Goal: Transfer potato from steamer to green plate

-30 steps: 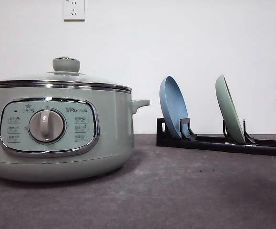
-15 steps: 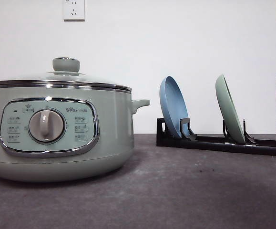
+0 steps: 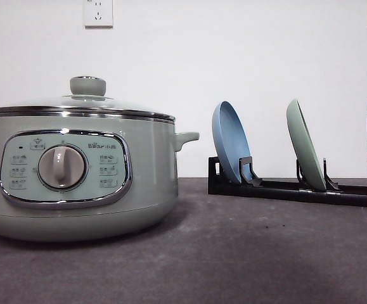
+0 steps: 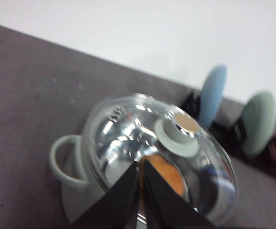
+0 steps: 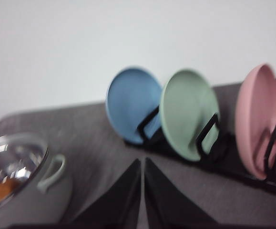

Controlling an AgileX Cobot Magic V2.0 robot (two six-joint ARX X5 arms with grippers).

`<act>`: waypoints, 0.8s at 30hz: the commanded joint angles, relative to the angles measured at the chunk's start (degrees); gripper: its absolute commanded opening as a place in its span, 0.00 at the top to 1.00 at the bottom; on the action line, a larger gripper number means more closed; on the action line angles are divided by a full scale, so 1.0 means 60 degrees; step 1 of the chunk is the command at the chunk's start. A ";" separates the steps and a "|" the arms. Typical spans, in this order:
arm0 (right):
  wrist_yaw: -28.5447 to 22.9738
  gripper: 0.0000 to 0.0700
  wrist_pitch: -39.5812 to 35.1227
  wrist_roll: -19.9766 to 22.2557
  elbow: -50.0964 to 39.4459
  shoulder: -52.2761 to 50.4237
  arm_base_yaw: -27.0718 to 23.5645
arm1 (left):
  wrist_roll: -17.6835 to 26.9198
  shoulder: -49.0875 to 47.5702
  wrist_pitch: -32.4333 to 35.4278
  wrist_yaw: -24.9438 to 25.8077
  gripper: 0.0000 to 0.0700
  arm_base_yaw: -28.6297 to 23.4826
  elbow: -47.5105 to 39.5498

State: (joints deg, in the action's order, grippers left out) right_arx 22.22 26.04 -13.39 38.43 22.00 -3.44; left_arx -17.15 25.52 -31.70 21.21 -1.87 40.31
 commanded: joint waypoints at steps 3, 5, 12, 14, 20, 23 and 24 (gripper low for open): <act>0.0688 1.00 0.0767 0.1045 0.0911 0.0998 -0.0011 | 0.1198 0.0966 -0.0687 0.0759 1.00 0.0016 0.0872; 0.1039 1.00 0.1309 0.1404 0.1392 0.1546 -0.0011 | 0.1534 0.1430 -0.1092 0.1211 1.00 0.0060 0.1262; 0.1566 1.00 0.3266 0.2416 0.2851 0.3030 0.0271 | 0.2456 0.2369 -0.2241 0.1563 1.00 0.0579 0.2261; 0.1559 1.00 0.3735 0.2636 0.3110 0.3318 0.0436 | 0.2651 0.2474 -0.2423 0.1574 1.00 0.0775 0.2424; 0.1548 1.00 0.4238 0.2874 0.3246 0.3576 0.0799 | 0.2783 0.2475 -0.2317 0.1574 0.99 0.1121 0.2466; 0.1546 0.99 0.4233 0.2859 0.3246 0.3563 0.0812 | 0.2778 0.2477 -0.2306 0.1574 0.85 0.1144 0.2466; 0.1548 0.97 0.4233 0.2844 0.3246 0.3563 0.0812 | 0.2775 0.2477 -0.2298 0.1574 0.76 0.1144 0.2466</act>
State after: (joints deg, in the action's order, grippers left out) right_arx 31.38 51.90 2.87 56.93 43.14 1.34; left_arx -1.38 40.07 -46.38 30.33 4.80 54.08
